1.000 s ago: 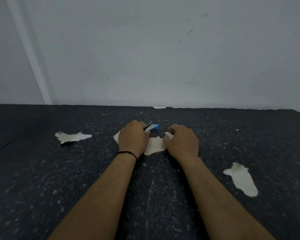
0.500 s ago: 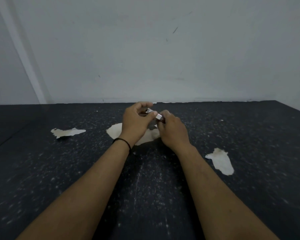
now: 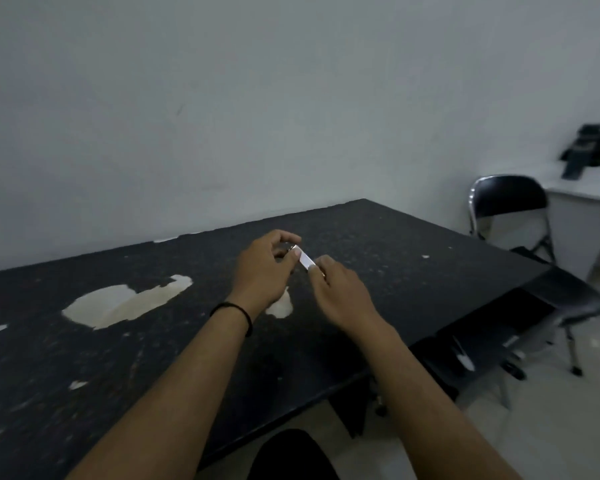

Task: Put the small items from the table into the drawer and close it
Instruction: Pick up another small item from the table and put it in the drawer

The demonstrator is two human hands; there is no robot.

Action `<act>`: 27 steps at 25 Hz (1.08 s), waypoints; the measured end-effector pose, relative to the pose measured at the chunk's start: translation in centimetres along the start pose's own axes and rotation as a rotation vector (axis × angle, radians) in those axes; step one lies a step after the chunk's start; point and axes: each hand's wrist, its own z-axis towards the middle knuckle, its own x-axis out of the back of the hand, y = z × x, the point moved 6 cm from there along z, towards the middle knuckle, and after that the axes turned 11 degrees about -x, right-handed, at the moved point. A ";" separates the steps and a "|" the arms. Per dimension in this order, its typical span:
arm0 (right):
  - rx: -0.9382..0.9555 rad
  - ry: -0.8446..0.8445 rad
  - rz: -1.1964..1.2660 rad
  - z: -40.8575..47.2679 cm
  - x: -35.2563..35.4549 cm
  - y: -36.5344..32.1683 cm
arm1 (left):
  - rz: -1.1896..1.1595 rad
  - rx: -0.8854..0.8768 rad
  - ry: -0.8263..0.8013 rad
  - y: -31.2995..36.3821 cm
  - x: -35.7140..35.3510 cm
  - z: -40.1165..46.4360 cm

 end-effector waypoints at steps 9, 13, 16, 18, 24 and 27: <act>-0.245 0.416 -0.035 -3.8 10.7 10.8 | 0.237 -0.146 -0.210 6.7 -13.6 -0.3; -0.349 0.516 -0.074 -5.6 13.1 15.8 | 0.320 -0.140 -0.326 7.9 -19.3 -1.4; -0.401 0.563 -0.059 -6.8 13.9 18.4 | 0.406 -0.165 -0.396 8.2 -21.8 -2.3; -0.464 0.613 -0.067 -7.9 14.9 20.2 | 0.468 -0.185 -0.444 8.2 -23.6 -2.7; -0.614 0.657 -0.126 -9.5 16.2 22.1 | 0.534 -0.315 -0.440 7.1 -25.0 -4.2; -0.646 0.615 -0.179 -9.0 15.6 22.2 | 0.553 -0.340 -0.435 7.0 -25.1 -4.3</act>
